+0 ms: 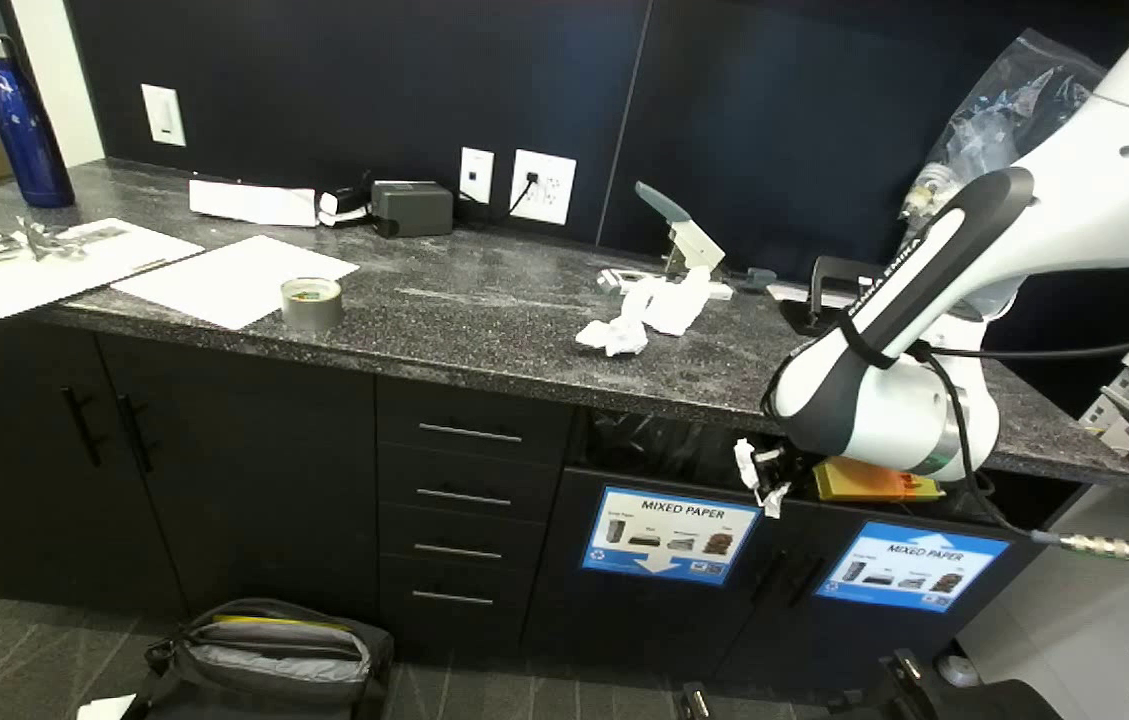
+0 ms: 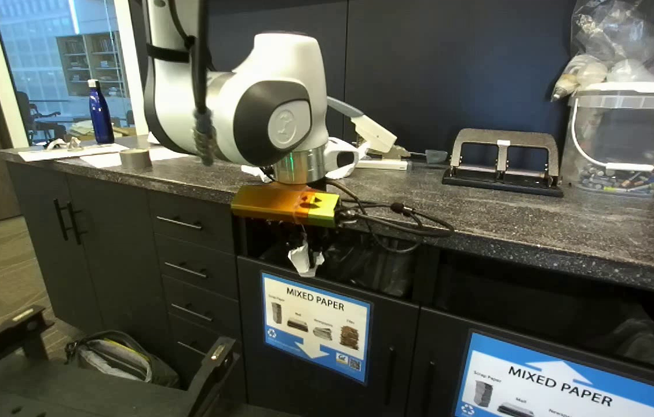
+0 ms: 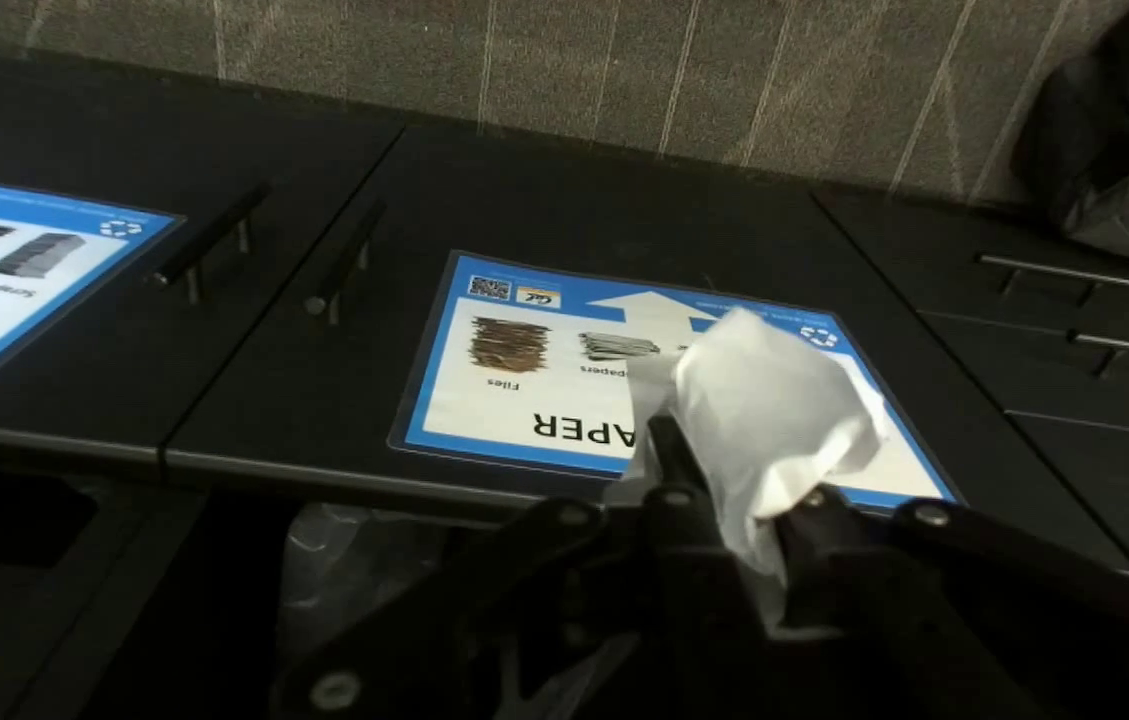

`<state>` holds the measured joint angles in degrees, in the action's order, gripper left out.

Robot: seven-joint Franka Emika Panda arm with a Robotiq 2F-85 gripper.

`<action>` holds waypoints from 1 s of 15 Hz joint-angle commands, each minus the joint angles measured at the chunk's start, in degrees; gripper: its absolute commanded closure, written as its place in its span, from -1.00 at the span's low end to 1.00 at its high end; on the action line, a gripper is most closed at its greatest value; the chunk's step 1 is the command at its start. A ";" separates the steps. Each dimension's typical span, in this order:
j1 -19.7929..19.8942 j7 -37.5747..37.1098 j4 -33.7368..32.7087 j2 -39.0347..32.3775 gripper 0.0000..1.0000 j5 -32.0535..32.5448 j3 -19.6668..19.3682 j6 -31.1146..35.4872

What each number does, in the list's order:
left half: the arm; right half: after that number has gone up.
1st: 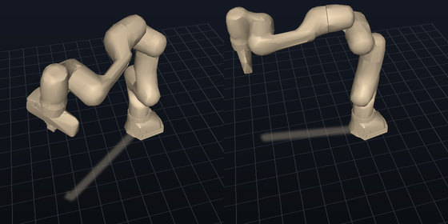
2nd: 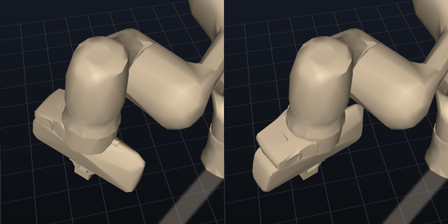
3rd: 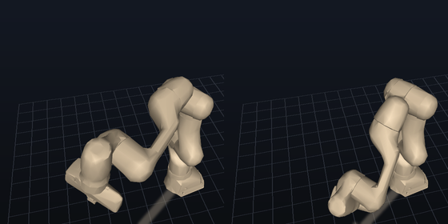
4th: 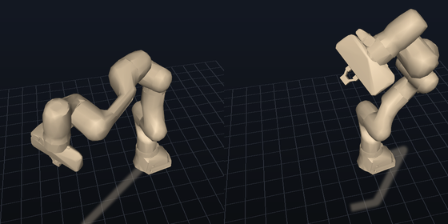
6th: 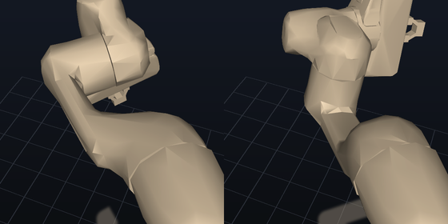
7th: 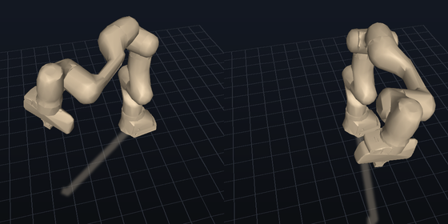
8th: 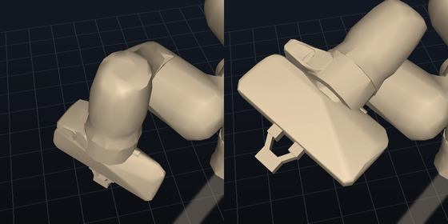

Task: Put the papers on the countertop in the trash cans

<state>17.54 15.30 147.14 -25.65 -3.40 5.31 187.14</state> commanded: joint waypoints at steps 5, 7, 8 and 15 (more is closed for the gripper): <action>13.31 -5.27 -8.35 -15.61 0.80 16.07 3.67 15.51; 13.10 -5.95 -12.91 -20.51 0.80 18.73 2.17 18.83; 12.32 -6.14 -15.79 -23.11 0.80 19.34 1.46 20.35; 8.02 -9.12 -30.40 -35.25 0.84 20.25 0.77 25.85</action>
<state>28.43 8.83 123.27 -56.15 15.79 7.16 210.04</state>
